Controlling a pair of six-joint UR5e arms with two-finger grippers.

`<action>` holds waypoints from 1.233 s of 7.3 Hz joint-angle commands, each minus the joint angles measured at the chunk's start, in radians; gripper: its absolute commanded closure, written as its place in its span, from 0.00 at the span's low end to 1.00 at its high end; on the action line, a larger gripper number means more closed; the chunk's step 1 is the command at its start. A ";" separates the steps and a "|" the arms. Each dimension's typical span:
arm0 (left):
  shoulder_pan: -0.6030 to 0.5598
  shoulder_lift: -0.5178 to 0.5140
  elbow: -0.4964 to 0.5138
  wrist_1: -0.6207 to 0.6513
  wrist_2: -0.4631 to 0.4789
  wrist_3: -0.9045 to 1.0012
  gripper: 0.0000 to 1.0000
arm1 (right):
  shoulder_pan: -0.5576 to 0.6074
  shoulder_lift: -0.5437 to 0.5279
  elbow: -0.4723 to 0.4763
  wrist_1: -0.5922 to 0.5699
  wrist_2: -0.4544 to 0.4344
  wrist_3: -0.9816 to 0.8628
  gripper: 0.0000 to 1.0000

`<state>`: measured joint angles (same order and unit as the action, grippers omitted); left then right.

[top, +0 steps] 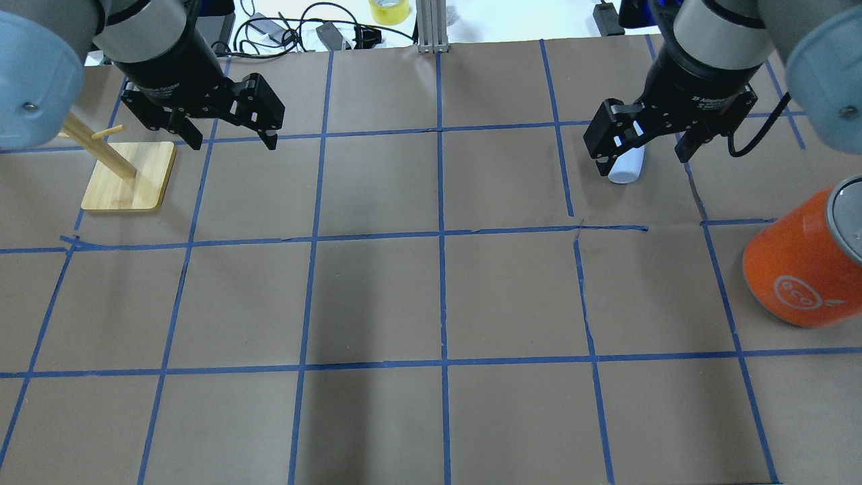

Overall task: Flip cup
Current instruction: 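Lower the open right gripper toward the upside-down light blue cup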

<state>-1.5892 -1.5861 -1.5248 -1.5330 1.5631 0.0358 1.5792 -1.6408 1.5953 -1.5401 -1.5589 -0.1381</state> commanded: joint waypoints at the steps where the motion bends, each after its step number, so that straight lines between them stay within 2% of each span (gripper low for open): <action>1: 0.000 0.002 0.002 0.001 0.005 0.010 0.00 | -0.001 0.001 0.002 -0.002 0.000 0.000 0.00; 9: 0.000 0.003 0.002 -0.001 0.011 0.010 0.00 | -0.002 0.019 0.003 0.001 -0.003 -0.006 0.00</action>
<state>-1.5892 -1.5831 -1.5232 -1.5340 1.5731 0.0460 1.5781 -1.6220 1.5991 -1.5384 -1.5598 -0.1439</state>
